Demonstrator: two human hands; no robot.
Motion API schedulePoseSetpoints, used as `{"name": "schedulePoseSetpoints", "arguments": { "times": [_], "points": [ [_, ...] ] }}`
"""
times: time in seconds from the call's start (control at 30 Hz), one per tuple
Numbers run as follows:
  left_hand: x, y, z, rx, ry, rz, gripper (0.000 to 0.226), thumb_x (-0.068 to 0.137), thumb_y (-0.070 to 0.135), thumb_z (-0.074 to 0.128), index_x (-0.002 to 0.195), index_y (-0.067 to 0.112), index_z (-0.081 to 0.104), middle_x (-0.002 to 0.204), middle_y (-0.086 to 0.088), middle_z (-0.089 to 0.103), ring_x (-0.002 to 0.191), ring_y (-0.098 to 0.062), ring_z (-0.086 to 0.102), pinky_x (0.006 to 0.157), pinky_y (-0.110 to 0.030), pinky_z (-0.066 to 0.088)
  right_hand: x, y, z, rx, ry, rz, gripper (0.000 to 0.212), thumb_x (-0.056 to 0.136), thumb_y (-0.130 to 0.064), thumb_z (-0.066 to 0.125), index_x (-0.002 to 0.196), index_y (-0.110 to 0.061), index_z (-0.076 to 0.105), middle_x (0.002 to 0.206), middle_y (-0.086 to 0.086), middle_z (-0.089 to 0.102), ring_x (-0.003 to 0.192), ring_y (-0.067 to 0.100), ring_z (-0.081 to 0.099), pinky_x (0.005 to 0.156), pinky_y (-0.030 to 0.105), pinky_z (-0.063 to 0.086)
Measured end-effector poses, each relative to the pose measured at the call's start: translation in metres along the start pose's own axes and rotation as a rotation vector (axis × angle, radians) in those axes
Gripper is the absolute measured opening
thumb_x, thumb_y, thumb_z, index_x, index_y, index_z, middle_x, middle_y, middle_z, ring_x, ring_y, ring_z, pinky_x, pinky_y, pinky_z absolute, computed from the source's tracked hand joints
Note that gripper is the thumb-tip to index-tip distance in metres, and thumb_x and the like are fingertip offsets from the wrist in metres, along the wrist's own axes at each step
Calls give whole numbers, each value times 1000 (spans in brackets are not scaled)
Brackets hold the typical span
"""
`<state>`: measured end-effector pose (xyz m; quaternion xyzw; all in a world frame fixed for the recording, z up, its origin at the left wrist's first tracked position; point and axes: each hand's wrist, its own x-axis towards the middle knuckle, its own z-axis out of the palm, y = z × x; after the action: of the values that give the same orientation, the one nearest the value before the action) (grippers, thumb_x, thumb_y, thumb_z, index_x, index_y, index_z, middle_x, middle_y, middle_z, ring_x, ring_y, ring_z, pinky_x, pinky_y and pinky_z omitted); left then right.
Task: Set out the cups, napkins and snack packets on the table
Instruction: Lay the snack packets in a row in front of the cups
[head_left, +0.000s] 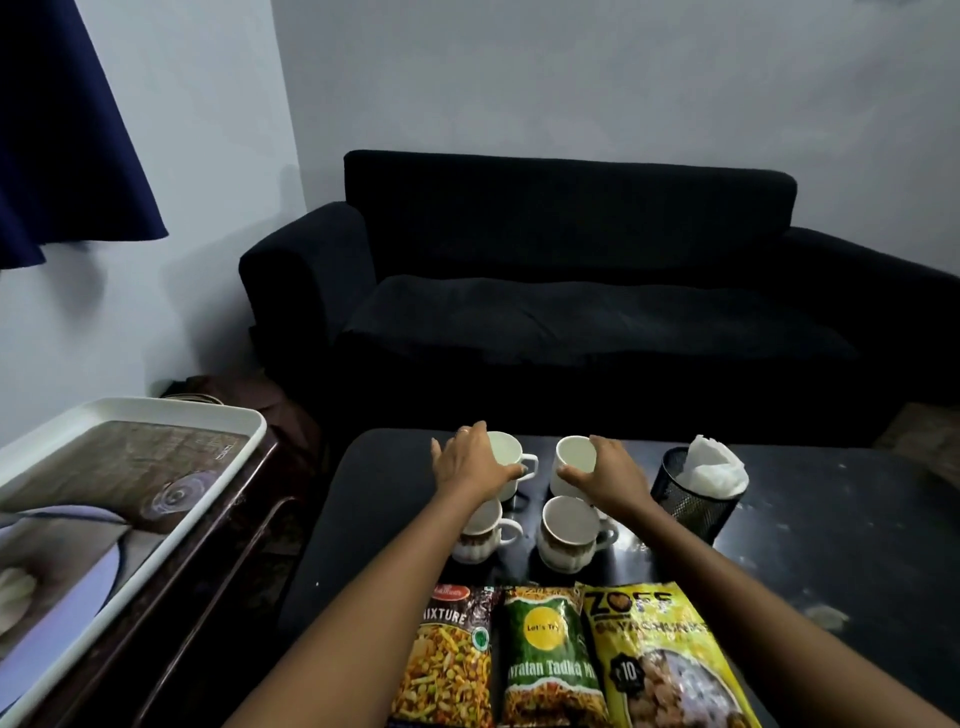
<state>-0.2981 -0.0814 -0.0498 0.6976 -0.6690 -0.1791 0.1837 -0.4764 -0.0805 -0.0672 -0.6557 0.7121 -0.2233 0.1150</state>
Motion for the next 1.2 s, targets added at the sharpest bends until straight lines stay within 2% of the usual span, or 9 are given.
{"name": "schedulePoseSetpoints", "arguments": {
  "times": [0.13, 0.27, 0.57, 0.8, 1.0, 1.13, 1.2],
  "points": [
    [8, -6, 3, 47, 23, 37, 71, 79, 47, 69, 134, 10, 43, 138, -11, 48, 129, -27, 45, 117, -45, 14, 1, 5, 7, -21, 48, 2, 60, 84, -40, 64, 131, -8, 46, 134, 12, 49, 122, 29, 47, 96, 39, 36],
    [13, -7, 1, 53, 24, 79, 70, 78, 44, 71, 132, 9, 46, 136, -14, 49, 130, -27, 44, 118, -41, 12, 5, 8, 4, 6, 30, 19, 68, 81, -42, 67, 135, -10, 42, 137, 11, 47, 125, 27, 44, 98, 41, 34],
    [18, -21, -8, 20, 4, 54, 74, 79, 31, 72, 140, 8, 38, 142, -15, 44, 136, -27, 37, 119, -40, 7, 4, -9, 12, 58, -9, -18, 77, 77, -42, 72, 138, -10, 38, 140, 10, 45, 129, 27, 42, 101, 41, 33],
    [17, -32, -16, 26, -13, 42, 80, 79, 29, 71, 145, 11, 31, 146, -14, 40, 139, -25, 33, 120, -42, 6, 1, -28, 25, 72, -22, -58, 77, 77, -41, 71, 139, -11, 36, 143, 9, 43, 132, 26, 40, 102, 42, 33],
    [9, -33, -13, -52, -16, 12, 76, 84, 36, 67, 147, 19, 27, 153, -8, 32, 141, -23, 31, 118, -47, -3, -1, -32, 20, 72, -75, -44, 81, 80, -40, 69, 144, -12, 28, 150, 9, 36, 137, 27, 34, 106, 43, 31],
    [-10, -35, -16, -31, 68, 53, 67, 90, 42, 56, 147, 19, 28, 158, -4, 22, 145, -21, 24, 118, -47, -5, -18, -39, 7, 85, -13, -80, 71, 88, -42, 58, 145, -15, 27, 154, 8, 24, 140, 28, 24, 110, 44, 25],
    [-29, -35, -18, -39, 152, 95, 62, 92, 41, 52, 146, 19, 31, 157, -3, 25, 143, -20, 27, 119, -45, -4, -35, -37, -3, 107, 36, -116, 62, 90, -40, 55, 143, -15, 33, 153, 7, 27, 140, 27, 25, 109, 42, 25]
  ]
}}
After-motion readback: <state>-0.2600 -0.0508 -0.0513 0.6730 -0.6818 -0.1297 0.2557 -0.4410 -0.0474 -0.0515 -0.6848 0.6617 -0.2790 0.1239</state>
